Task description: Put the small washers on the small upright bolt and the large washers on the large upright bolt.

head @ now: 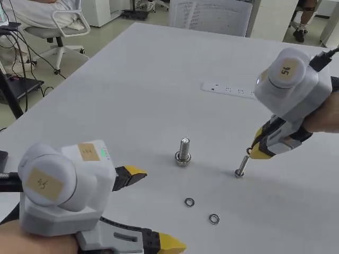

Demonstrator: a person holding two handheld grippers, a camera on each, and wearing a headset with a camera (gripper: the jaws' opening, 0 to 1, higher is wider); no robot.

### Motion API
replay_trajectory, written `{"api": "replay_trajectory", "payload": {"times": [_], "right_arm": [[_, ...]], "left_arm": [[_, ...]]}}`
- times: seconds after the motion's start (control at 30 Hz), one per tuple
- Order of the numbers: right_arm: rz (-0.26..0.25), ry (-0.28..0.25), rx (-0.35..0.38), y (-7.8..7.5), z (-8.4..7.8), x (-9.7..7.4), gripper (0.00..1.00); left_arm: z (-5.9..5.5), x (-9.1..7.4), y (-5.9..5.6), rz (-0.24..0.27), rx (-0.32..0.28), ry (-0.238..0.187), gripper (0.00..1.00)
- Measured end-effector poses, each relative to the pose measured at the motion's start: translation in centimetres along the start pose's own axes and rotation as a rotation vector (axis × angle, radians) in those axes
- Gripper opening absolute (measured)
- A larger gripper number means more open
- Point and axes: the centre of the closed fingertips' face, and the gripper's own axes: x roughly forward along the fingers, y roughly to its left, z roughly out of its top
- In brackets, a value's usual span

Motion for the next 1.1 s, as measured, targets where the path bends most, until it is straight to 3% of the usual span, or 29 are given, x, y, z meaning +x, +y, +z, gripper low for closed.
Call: {"api": "replay_trajectory", "payload": {"times": [1.1], "right_arm": [[0.033, 0.047, -0.012, -0.5, -0.4, 1.7, 0.13]], "left_arm": [[0.1, -0.1, 0.1, 0.002, -0.010, 0.003, 0.79]]}}
